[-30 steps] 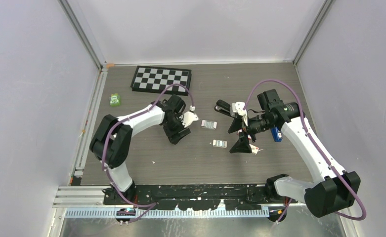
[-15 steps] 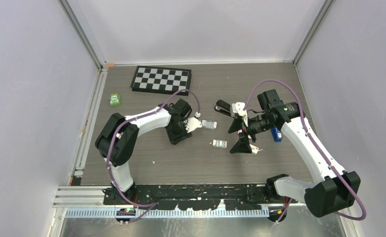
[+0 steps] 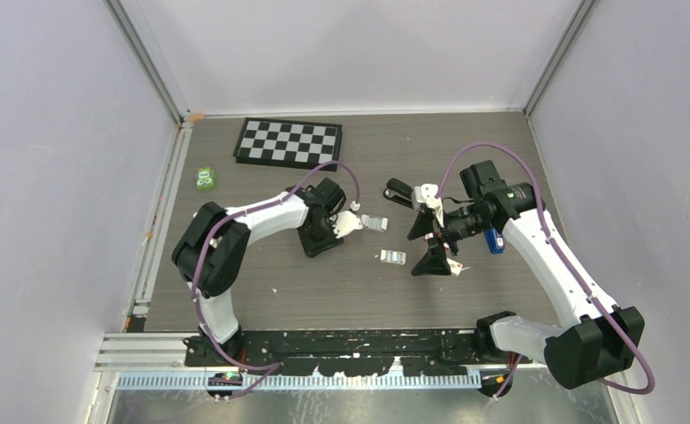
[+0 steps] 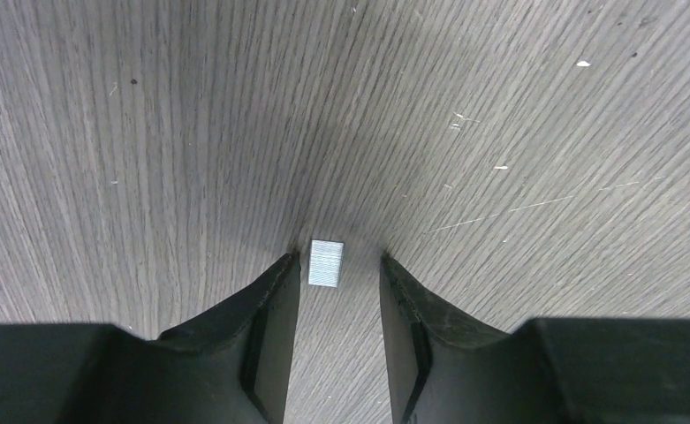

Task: Unload the staples from the stapler
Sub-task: Pick up the staple from the center of the board.

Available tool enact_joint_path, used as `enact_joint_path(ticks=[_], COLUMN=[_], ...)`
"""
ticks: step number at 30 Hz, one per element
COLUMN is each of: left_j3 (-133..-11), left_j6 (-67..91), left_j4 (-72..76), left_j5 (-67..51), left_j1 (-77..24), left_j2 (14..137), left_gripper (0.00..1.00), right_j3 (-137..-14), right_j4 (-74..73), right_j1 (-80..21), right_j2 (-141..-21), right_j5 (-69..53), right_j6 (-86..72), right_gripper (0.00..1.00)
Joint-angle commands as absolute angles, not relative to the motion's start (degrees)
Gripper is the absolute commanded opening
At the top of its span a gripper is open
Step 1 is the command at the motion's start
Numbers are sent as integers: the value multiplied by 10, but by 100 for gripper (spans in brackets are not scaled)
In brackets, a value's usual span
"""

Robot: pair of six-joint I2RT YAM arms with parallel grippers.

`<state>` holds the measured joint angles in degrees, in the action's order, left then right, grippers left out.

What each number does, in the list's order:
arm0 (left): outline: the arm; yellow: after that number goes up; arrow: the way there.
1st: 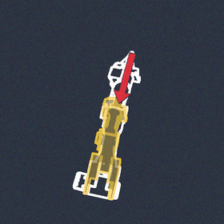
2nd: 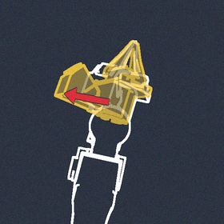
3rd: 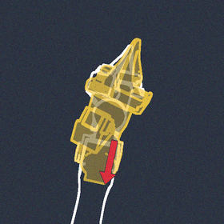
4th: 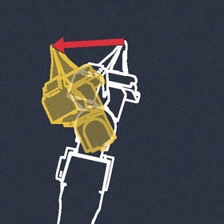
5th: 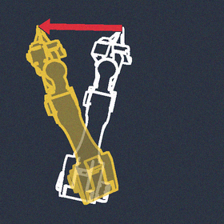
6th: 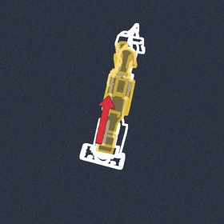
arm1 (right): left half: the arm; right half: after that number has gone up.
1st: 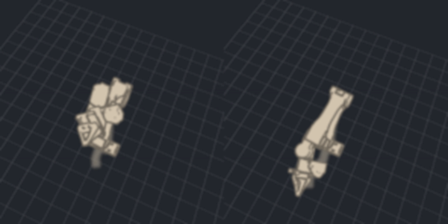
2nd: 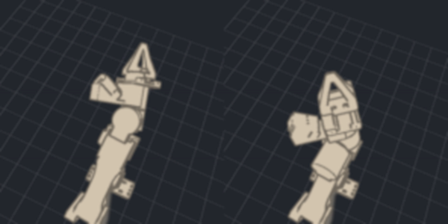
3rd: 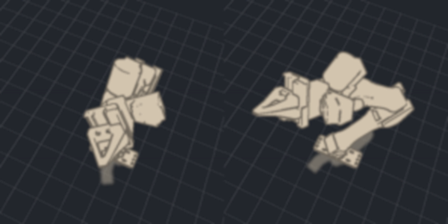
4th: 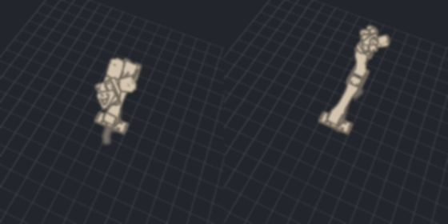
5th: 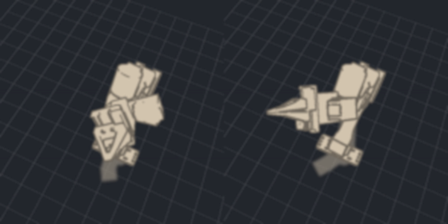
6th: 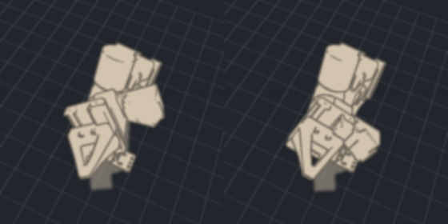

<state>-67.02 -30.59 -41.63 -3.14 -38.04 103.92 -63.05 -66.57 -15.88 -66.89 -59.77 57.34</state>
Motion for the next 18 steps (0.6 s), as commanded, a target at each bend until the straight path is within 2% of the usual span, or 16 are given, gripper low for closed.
enact_joint_path(ticks=[1, 18], left_j3=[-683, -692], left_j6=[-304, -285], left_j4=[-396, -384], left_j5=[-5, 3], left_j1=[-382, -388], left_j2=[1050, 1062], left_gripper=[40, 40], right_j3=[-636, -637], right_j4=[-675, -680], right_j1=[-156, -156], right_j2=[-660, -660], right_j5=[-618, -620], right_j6=[589, 594], right_gripper=[100, 100])
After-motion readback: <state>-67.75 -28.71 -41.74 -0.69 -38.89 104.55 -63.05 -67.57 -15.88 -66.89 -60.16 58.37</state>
